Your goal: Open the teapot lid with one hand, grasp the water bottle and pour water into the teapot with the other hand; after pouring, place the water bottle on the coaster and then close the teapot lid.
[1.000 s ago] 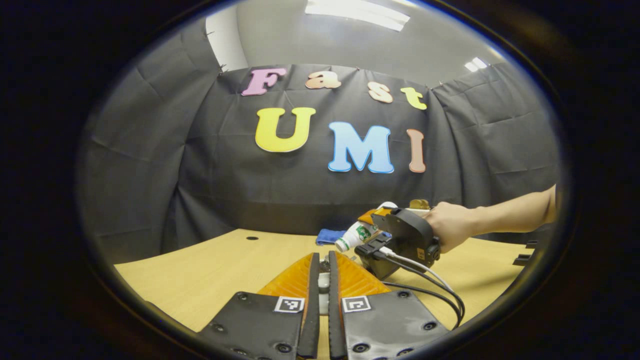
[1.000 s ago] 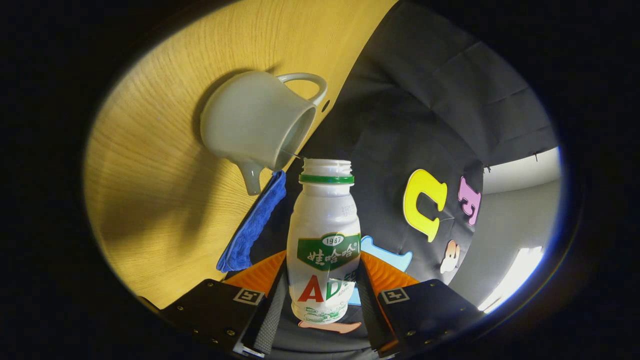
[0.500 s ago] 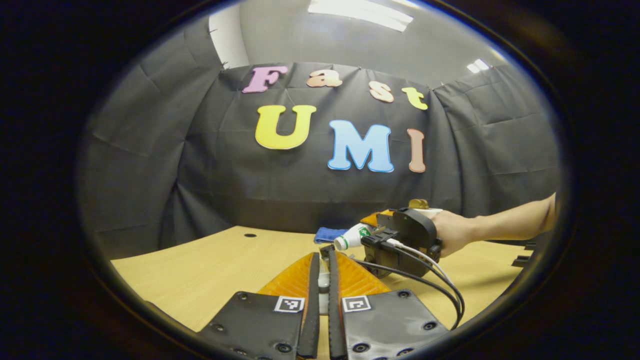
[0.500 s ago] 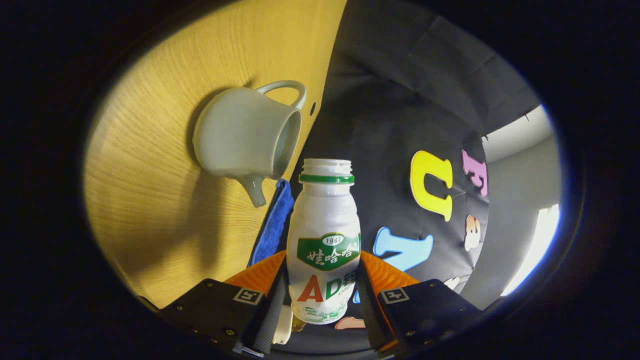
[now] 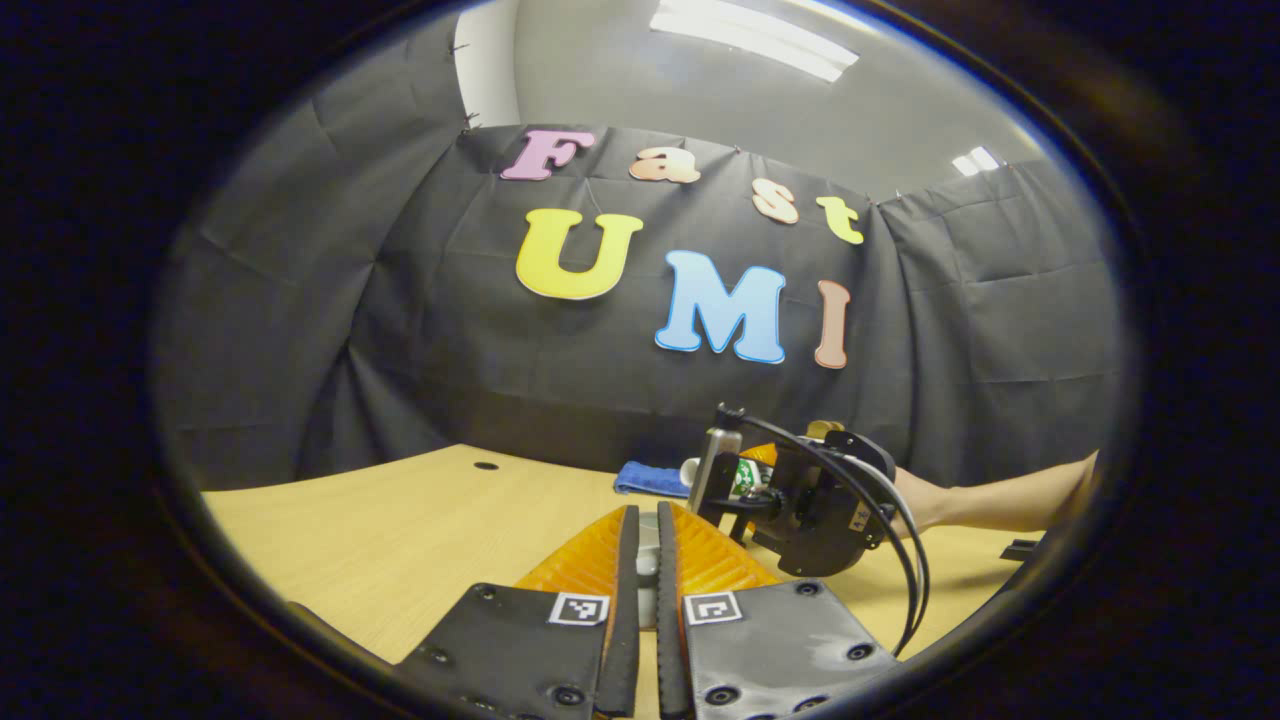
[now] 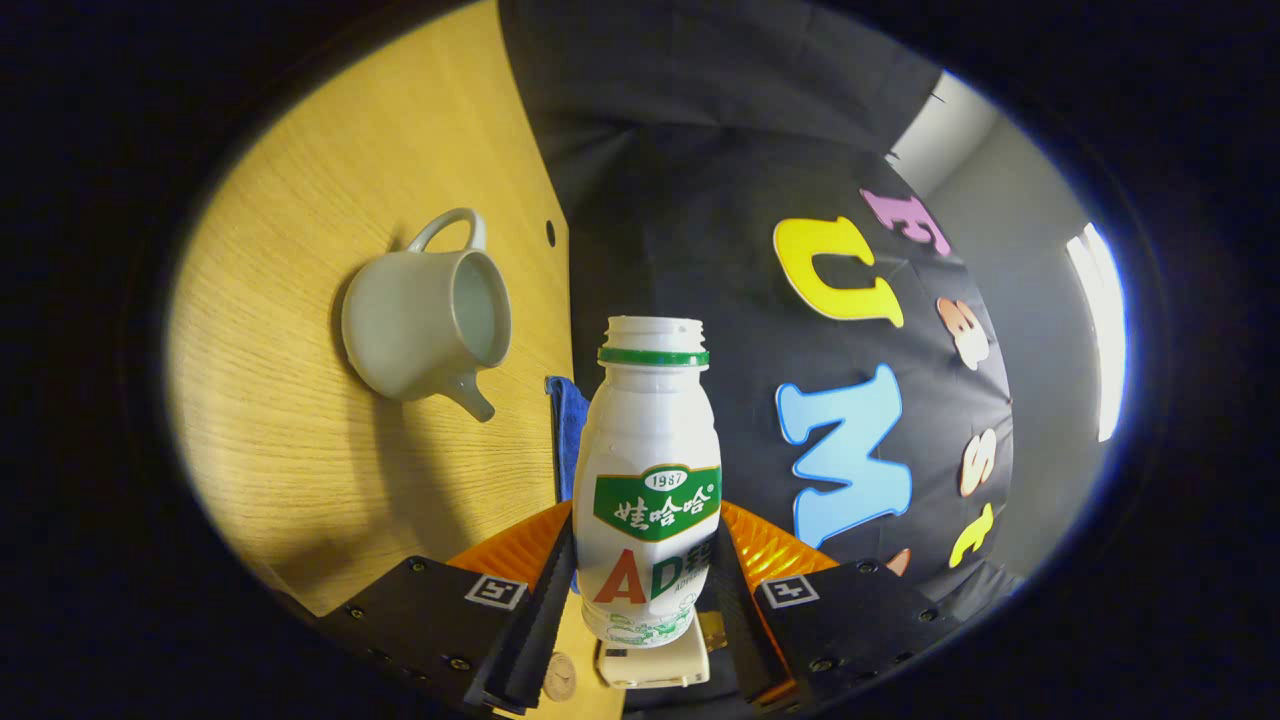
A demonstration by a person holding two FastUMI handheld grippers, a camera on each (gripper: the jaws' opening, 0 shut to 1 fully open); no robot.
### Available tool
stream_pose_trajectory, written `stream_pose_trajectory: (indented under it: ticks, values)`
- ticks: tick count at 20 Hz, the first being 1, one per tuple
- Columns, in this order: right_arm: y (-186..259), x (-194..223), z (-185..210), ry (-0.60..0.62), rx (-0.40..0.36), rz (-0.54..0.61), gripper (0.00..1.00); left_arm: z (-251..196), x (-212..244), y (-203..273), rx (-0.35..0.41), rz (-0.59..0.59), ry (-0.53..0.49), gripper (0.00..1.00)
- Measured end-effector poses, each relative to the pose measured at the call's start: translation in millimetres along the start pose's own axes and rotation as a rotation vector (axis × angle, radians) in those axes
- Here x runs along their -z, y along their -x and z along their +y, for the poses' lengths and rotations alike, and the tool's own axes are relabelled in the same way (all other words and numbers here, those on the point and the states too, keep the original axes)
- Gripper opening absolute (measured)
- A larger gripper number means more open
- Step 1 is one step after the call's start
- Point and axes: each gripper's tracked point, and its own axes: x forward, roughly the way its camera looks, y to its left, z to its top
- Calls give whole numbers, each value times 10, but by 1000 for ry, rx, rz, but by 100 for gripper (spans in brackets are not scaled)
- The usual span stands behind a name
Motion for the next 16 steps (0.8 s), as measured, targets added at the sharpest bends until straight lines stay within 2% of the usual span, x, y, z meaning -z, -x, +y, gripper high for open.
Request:
stream_pose_trajectory:
  ticks: [1,3,4,6,7,8,9,11,12,13,14,15,16]
  values:
    - [31,43,-9,-59,-11,6,70,3,3,-26,-2,3,-10,13]
    - [137,155,-48,-214,-40,27,70,-5,-41,-110,3,-4,-24,13]
    - [178,216,-77,-298,-50,38,70,-28,-54,-159,15,-6,-23,18]
    - [286,318,-65,-456,-83,73,70,-72,-80,-283,43,-13,-5,18]
    - [345,366,-64,-551,-105,83,70,-80,-87,-363,54,-13,1,14]
    - [389,396,-63,-633,-127,92,70,-67,-94,-453,61,-10,4,18]
    - [432,415,-68,-709,-151,91,70,-58,-96,-562,66,-4,8,18]
    - [524,462,-158,-841,-146,74,70,-41,-62,-809,79,18,28,18]
    - [581,495,-189,-889,-147,64,70,-34,-19,-949,85,40,41,14]
    - [613,512,-210,-925,-145,58,70,-39,6,-1080,92,57,51,14]
    - [673,551,-220,-960,-143,49,70,-36,26,-1216,95,75,54,18]
    - [702,569,-226,-977,-142,44,70,-36,50,-1355,95,92,53,10]
    - [744,611,-217,-992,-140,46,70,-47,72,-1480,98,103,52,18]
